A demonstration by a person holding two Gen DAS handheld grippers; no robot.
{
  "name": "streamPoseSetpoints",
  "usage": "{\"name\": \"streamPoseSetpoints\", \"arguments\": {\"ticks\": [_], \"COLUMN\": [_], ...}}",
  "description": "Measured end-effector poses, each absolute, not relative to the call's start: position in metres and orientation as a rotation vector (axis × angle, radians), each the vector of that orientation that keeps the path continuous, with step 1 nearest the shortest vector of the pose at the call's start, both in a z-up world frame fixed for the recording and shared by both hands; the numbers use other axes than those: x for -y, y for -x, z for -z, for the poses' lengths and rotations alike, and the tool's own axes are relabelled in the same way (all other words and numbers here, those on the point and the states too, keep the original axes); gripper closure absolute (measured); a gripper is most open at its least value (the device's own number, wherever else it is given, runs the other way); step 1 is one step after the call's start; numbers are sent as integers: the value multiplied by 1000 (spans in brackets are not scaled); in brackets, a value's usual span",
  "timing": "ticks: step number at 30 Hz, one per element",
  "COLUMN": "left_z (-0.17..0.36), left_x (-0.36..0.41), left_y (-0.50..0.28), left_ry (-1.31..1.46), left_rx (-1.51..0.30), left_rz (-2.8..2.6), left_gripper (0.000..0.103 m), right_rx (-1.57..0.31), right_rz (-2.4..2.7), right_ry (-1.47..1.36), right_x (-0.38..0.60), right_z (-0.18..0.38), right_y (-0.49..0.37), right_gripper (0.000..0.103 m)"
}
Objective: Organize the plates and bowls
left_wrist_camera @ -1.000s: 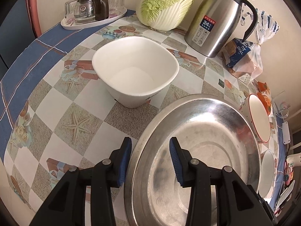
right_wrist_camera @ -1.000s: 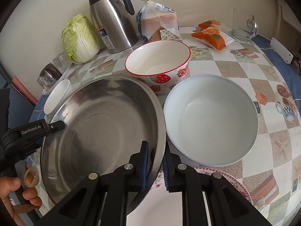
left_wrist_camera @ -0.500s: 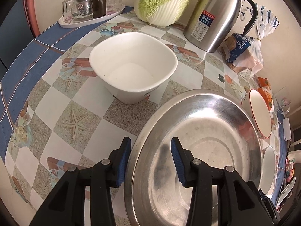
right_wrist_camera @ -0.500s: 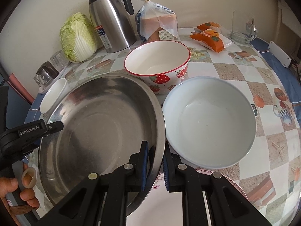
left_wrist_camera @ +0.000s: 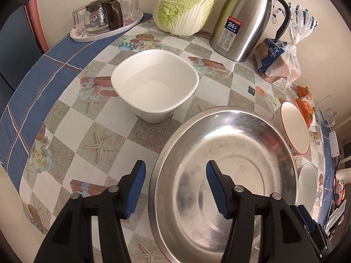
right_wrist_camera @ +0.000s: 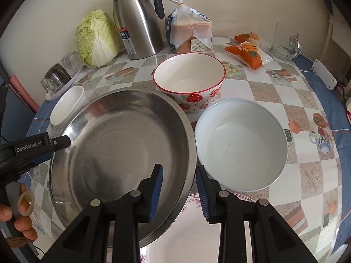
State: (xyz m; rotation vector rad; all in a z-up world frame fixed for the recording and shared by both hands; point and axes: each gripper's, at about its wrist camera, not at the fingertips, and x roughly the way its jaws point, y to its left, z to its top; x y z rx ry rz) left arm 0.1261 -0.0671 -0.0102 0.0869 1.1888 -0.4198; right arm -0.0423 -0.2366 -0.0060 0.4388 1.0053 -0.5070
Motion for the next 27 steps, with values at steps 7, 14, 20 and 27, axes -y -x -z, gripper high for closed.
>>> {"name": "streamPoseSetpoints", "arguments": {"ticks": [7,14,20,27], "left_z": [3,8,8,6], "left_x": [75,74,75,76], "left_y": [-118,-115,-114,-112], "left_ry": [-156,-223,-235,-257], "left_rx": [-1177,-1192,-1178,-1137], "left_rz": [432,387,379,375], "left_gripper": [29,14,10,9], "right_rx": [-990,-1001,-1013,-1012], "right_rz": [535,553,566,555], "right_ry": [-359,-401,-429,-395], "right_x": [231,237,243,239], "right_z": [-9,-5,1,2], "right_y": [44,47,49,48], "right_gripper": [55,24,8,0]}}
